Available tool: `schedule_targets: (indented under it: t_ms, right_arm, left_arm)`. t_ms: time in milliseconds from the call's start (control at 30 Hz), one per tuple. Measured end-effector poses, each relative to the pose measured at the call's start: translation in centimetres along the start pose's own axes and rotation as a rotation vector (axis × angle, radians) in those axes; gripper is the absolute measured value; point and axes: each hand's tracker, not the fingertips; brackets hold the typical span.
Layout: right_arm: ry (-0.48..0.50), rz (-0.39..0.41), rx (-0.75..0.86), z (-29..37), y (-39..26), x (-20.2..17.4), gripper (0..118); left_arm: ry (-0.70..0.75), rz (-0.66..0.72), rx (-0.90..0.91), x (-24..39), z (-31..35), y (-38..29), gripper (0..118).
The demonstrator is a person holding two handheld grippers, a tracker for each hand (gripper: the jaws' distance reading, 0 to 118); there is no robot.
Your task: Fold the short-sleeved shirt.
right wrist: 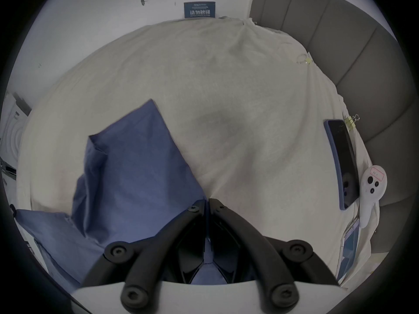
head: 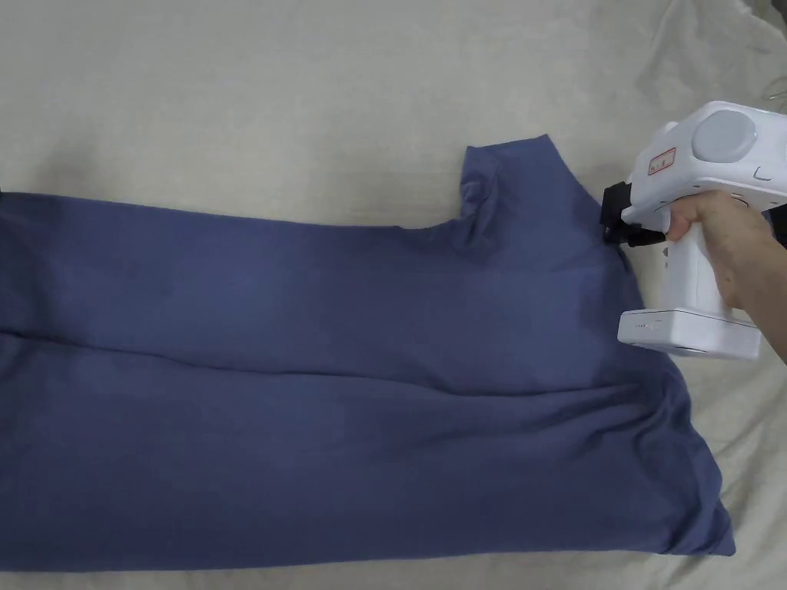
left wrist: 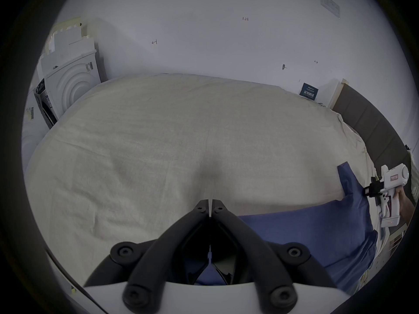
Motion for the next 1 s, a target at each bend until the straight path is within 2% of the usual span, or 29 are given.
schedule_targets:
  t_ms: [200, 400, 567, 767, 1000]
  right_arm:
    - [0.046, 0.050, 0.139, 7.3, -1.5, 1.3, 1]
    - [0.085, 0.032, 0.248, 15.3, -5.3, 3.4, 1]
    - [0.094, 0.053, 0.297, 19.7, -10.1, 4.5, 1]
    - [0.057, 0.088, 0.257, 19.1, -17.2, 5.4, 1]
    - [0.033, 0.023, 0.114, 14.4, -24.2, 6.4, 1]
  left_arm:
    - [0.003, 0.035, 0.032, -1.4, 3.0, 0.2, 0]
    - [-0.011, 0.039, 0.089, -2.4, 7.8, -0.7, 0]
    - [-0.022, 0.032, 0.115, -3.5, 10.8, -2.8, 0]
    - [-0.012, -0.021, 0.078, -4.2, 11.7, -7.9, 0]
    - [0.038, -0.060, -0.052, -4.6, 10.2, -15.1, 0]
